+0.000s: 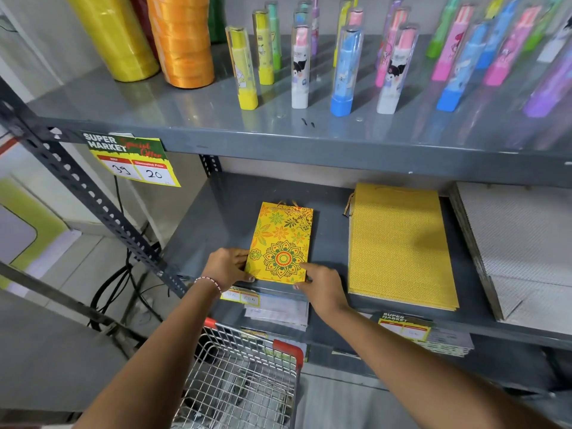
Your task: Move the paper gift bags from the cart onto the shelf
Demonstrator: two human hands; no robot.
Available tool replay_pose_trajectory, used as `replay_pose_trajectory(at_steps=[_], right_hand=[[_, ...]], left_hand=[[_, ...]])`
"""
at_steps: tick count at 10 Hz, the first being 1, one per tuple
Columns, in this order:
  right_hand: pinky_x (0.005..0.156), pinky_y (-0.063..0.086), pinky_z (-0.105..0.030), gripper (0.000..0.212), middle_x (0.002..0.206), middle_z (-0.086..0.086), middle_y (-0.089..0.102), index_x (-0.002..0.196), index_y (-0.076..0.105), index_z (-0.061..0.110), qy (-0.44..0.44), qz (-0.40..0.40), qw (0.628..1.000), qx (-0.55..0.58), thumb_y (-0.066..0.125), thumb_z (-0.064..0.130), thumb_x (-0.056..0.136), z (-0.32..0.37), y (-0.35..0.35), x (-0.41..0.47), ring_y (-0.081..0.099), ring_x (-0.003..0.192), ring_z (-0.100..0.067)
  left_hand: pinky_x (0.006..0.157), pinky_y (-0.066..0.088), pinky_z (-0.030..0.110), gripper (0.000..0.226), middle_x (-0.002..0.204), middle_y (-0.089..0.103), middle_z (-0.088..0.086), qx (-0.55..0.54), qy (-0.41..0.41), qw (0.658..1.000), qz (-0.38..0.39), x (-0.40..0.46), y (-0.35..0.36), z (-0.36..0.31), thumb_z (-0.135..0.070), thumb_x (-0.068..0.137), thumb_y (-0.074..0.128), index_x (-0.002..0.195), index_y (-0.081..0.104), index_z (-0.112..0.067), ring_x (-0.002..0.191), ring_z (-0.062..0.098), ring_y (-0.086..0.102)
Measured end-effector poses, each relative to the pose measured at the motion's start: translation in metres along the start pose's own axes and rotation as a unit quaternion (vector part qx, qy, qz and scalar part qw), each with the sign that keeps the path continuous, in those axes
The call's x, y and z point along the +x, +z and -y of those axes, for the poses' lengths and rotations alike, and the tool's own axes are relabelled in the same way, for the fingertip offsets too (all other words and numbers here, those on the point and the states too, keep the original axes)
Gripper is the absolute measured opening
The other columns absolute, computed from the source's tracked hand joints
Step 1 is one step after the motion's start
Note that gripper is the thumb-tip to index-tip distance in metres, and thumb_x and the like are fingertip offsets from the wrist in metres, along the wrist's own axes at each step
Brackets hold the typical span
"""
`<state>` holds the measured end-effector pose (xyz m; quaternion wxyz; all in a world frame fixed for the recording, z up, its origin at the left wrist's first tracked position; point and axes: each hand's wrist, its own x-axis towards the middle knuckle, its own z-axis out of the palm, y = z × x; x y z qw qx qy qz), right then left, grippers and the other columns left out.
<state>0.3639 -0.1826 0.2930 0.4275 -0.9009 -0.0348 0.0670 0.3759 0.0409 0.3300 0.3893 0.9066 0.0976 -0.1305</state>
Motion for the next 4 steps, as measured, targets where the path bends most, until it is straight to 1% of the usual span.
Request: replay_pose_trajectory(at_steps=[1, 2, 3, 4], right_hand=[[0.094, 0.051, -0.030, 0.059, 0.121, -0.013, 0.068, 0.130, 0.057, 0.012, 0.005, 0.006, 1.000, 0.009, 0.079, 0.015, 0.075, 0.001, -0.001, 0.000, 0.065, 0.106, -0.023], [0.092, 0.052, -0.033, 0.061, 0.117, -0.014, 0.069, 0.131, 0.056, 0.012, 0.008, 0.012, 1.000, 0.017, 0.078, 0.013, 0.075, 0.002, -0.002, -0.002, 0.065, 0.106, -0.025], [0.075, 0.053, -0.027, 0.060, 0.097, -0.012, 0.072, 0.133, 0.053, 0.015, -0.003, 0.006, 1.000, -0.009, 0.076, 0.016, 0.077, 0.001, -0.006, -0.008, 0.066, 0.085, -0.019], [0.074, 0.047, -0.020, 0.050, 0.109, -0.011, 0.070, 0.132, 0.053, 0.015, -0.051, -0.037, 0.998, -0.026, 0.068, 0.019, 0.085, 0.002, -0.014, -0.022, 0.064, 0.082, -0.016]], left_hand=[[0.057, 0.040, -0.006, 0.064, 0.108, 0.074, 0.010, -0.018, 0.007, 1.000, 0.001, 0.003, 0.000, -0.001, 0.002, 0.055, 0.087, 0.116, 0.068, -0.003, 0.067, -0.022, 0.055], [0.058, 0.039, -0.007, 0.066, 0.115, 0.070, 0.012, 0.001, 0.009, 1.000, -0.001, -0.001, -0.001, -0.004, 0.006, 0.057, 0.085, 0.119, 0.063, 0.003, 0.082, -0.006, 0.060], [0.075, 0.046, 0.004, 0.074, 0.119, 0.070, 0.008, 0.052, -0.009, 0.998, -0.029, -0.005, -0.006, 0.003, -0.011, 0.053, 0.091, 0.122, 0.064, -0.005, 0.100, 0.012, 0.066], [0.093, 0.048, 0.026, 0.078, 0.126, 0.067, 0.006, 0.108, 0.008, 0.991, -0.079, -0.018, -0.007, -0.003, -0.030, 0.056, 0.090, 0.126, 0.062, -0.011, 0.112, 0.021, 0.064]])
